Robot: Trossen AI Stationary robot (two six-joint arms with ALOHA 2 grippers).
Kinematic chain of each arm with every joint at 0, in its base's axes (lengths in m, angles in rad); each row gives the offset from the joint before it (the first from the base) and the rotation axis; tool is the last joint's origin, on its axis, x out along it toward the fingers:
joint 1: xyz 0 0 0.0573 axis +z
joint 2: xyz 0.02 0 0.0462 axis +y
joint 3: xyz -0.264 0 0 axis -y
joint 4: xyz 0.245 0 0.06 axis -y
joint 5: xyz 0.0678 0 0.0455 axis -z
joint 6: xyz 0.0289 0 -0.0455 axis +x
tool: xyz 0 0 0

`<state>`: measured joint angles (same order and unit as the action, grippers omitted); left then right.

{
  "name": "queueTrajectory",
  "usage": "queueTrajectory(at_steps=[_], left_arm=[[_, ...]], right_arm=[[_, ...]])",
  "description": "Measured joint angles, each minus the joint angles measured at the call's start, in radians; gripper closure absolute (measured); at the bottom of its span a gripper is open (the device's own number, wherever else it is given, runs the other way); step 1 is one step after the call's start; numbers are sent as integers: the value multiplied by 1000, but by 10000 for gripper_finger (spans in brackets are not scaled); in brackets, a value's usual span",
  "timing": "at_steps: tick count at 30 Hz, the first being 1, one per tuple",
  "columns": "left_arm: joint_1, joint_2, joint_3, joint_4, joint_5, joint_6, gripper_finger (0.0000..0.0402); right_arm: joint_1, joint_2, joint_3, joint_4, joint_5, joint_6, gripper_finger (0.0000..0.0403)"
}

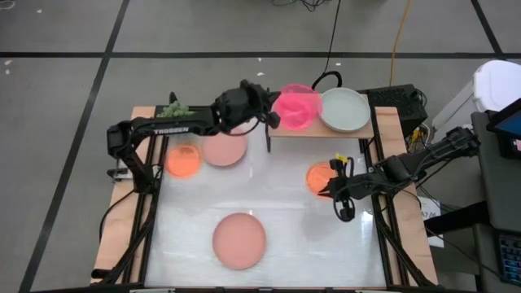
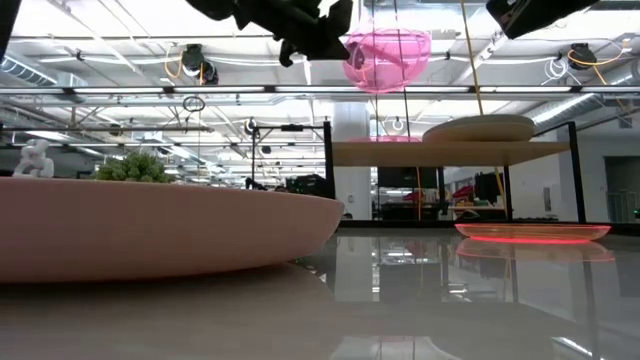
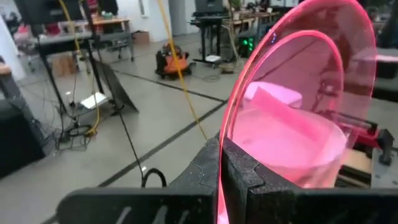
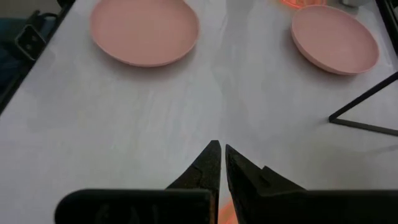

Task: Place and stack plates onto a shelf
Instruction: Stack the light pink plate on top of the other light pink plate on the shelf

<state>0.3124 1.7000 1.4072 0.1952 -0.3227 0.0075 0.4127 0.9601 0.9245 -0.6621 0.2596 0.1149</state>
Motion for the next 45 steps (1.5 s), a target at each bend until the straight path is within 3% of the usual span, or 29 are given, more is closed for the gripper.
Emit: queueTrajectory(at_steps=[10,15,22,45], left_arm=[[52,15,116,-141,38,-109,396],[86,25,121,-173,110,-205,396],[95,59,121,-221,139,-223,397],[104,83,120,-381,139,-295,397]], right_arm=[[42,-9,0,0,14,1,394],[42,-9,0,0,31,-3,394],[42,-9,0,0,31,-6,394],[41,-9,0,-1,27,-4,394]])
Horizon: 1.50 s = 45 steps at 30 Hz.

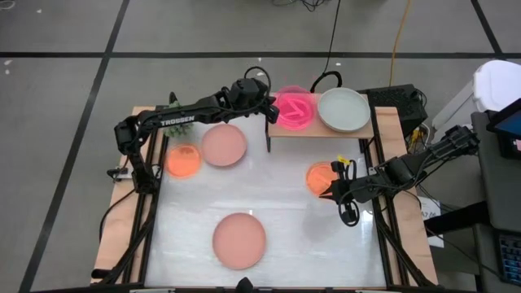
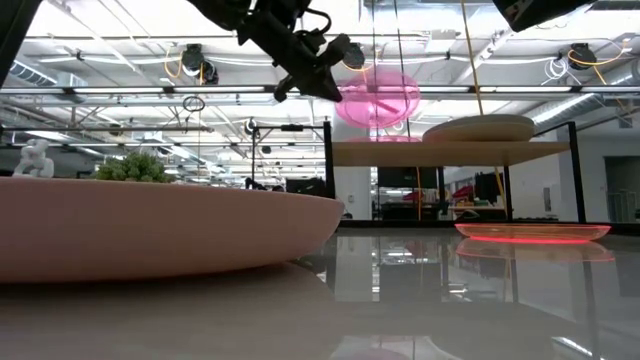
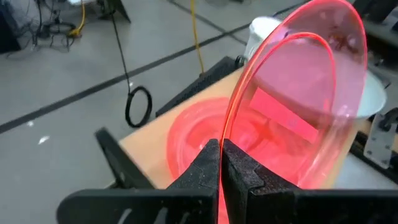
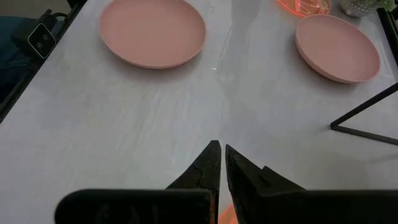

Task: Place and stack plates onto a shelf
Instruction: Stack the light pink plate on top of the other light pink plate on the shelf, then stack the bottom pink plate on top of the gray plate on the shelf

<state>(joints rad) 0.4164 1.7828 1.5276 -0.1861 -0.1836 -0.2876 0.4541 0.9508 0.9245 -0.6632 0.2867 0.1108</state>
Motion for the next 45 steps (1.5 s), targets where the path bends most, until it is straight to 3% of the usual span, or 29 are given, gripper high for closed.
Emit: queueTrajectory(at_steps=[5,31,45], left_arm=[[0,0,0,-22,-50,-10,396],[-12,57,-1,61,-76,-29,395],[-12,58,-1,57,-106,-38,335]], right_arm=[[0,0,0,0,0,0,394],[14,0,0,-12,-4,9,394],[14,0,0,-11,-4,9,394]])
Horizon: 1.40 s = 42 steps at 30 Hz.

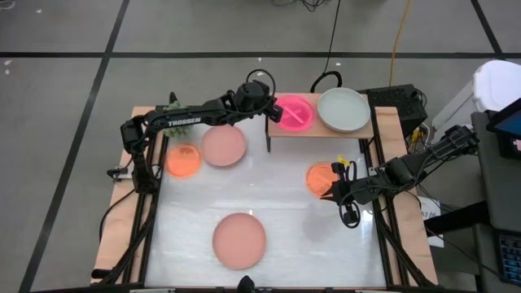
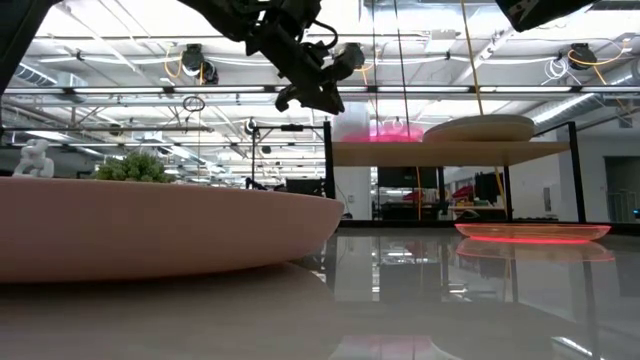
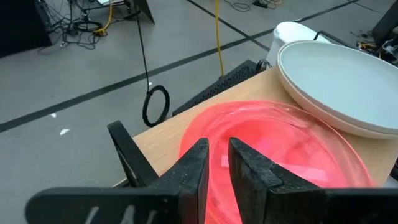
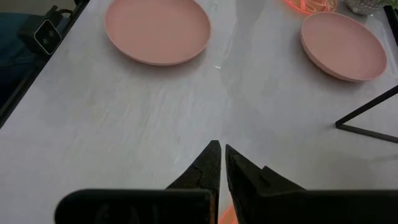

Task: Place and stack plates onto a shelf
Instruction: Stack the bottom pink plate on top of the gray plate on the shelf

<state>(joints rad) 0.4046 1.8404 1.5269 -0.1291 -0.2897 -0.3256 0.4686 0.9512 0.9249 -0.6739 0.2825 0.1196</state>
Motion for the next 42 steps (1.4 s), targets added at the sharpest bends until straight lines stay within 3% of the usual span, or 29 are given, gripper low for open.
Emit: queueTrajectory(at_steps=[5,15,24,26,34,42], left_arm=[[-3,0,0,0,0,18,334],[-109,-45,2,-54,0,220,334],[-283,-139,4,-306,1,310,334],[-326,-151,-2,-413,1,311,334],[-521,-165,0,-470,2,279,334],[-646,-164,-2,-547,-29,242,334]], right_arm=[[0,0,0,0,0,0,394],[0,0,0,-37,6,42,394],[0,0,-49,-6,31,93,394],[0,0,-67,17,31,107,394],[-11,34,-90,79,84,152,394],[-57,184,-89,206,66,54,394]])
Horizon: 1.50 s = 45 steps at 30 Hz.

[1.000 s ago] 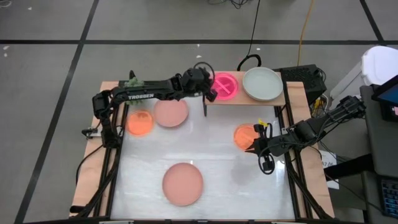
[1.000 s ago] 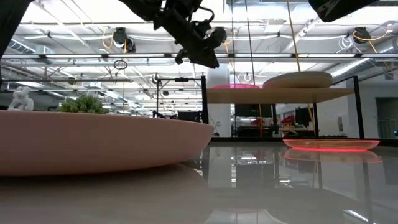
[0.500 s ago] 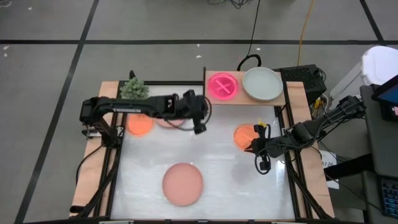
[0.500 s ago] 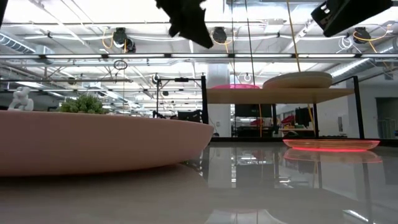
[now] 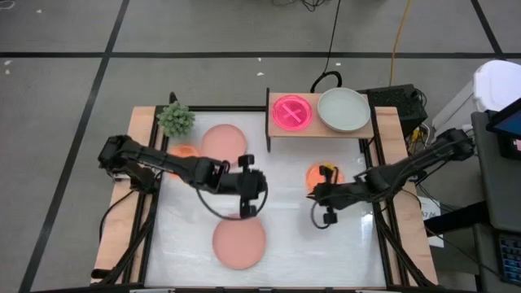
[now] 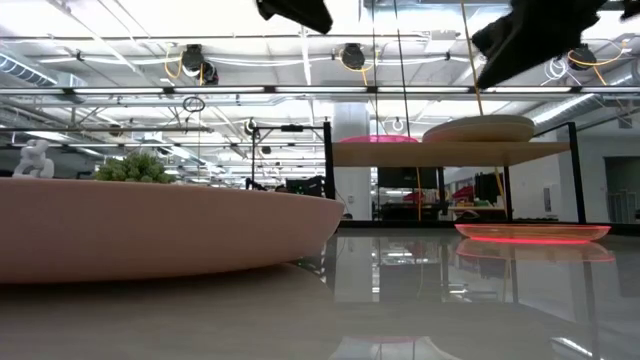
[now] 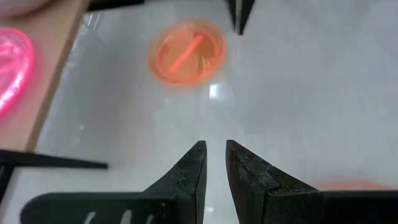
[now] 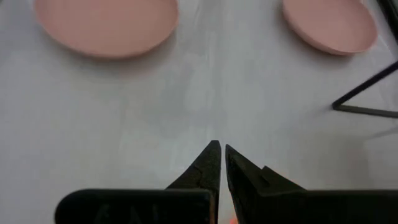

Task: Place and stack plates onto a shelf
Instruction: Stack the bottom pink plate on top of the gray plate on the shelf

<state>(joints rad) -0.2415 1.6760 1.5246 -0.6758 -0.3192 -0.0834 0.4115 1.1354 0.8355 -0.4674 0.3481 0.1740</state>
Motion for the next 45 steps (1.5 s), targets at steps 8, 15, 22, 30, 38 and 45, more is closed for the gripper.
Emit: queueTrajectory(at_steps=[8,15,22,30,38,45], left_arm=[[-68,-27,-131,-13,-71,-128,334],[-114,-43,-283,-7,-90,-249,334],[-179,-43,-368,-2,-55,-398,334],[-279,-43,-388,-4,33,-536,334],[-304,-43,-388,-13,17,-580,334],[-305,-43,-388,-39,8,-611,334]], right_arm=[[-68,149,2,221,-191,-140,394],[-90,299,54,325,-248,-242,394],[-115,451,118,384,-329,-296,394],[-117,507,157,393,-351,-340,394],[-94,590,157,591,-430,-372,394],[-91,690,205,646,-458,-447,389]])
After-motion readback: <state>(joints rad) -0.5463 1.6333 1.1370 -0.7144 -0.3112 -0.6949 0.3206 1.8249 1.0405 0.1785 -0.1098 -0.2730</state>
